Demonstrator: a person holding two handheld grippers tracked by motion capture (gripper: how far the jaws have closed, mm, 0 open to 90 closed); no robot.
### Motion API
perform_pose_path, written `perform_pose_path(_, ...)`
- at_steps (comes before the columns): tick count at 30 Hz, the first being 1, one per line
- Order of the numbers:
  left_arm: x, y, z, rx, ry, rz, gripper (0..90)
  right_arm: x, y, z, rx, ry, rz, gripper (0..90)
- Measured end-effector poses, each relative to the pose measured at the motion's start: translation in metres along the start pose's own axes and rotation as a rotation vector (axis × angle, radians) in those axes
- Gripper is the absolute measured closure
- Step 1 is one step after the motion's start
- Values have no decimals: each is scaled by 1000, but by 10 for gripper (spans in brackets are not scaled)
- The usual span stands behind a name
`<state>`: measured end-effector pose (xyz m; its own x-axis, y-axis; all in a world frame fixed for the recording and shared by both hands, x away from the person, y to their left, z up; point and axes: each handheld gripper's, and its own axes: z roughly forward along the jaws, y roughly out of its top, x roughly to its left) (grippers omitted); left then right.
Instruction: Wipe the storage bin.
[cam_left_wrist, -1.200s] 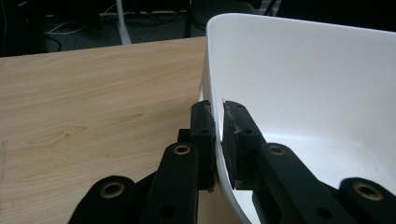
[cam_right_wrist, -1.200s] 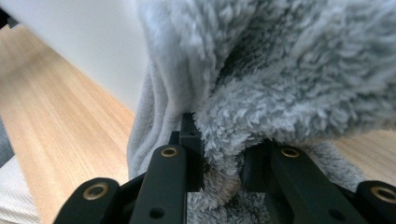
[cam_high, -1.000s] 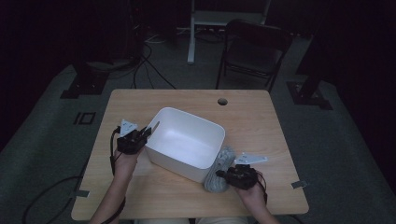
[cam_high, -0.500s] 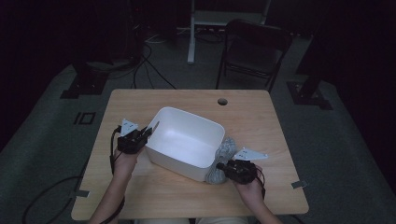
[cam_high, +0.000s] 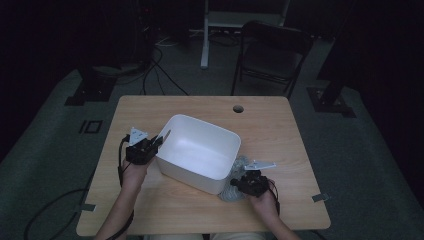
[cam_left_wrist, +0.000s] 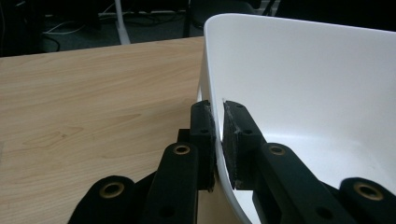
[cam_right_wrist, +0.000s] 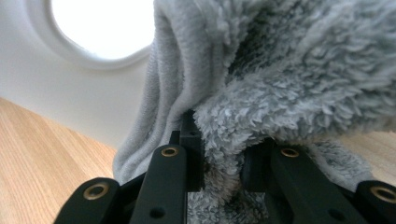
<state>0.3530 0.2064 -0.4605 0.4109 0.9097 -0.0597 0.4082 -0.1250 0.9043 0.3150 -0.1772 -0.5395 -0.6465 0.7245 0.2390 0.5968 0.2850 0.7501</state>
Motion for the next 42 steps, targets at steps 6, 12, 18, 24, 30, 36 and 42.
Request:
perform_pose_path(6, -1, 0, 0, -2, 13, -5, 829, 2, 7, -24, -56, -6, -33, 749)
perform_pose_path(12, -1, 0, 1, 1, 13, -9, 829, 11, 32, -81, -263, -23, -105, 748)
perform_pose_path(18, 0, 1, 1, 3, -3, -7, 829, 11, 49, -70, -273, -31, -129, 749)
perform_pose_path(24, 0, 0, 1, 2, -3, -14, 830, 6, 42, -50, -218, -55, -99, 750)
perform_pose_path(30, 0, 0, 1, 1, -8, -18, 829, 1, 31, -29, -157, -61, -69, 750)
perform_pose_path(36, 0, 0, 1, 1, -4, -18, 829, -1, 28, -26, -159, -63, -60, 751)
perform_pose_path(42, -1, 0, 1, 3, 4, -22, 830, -3, 26, -24, -161, -68, -51, 751)
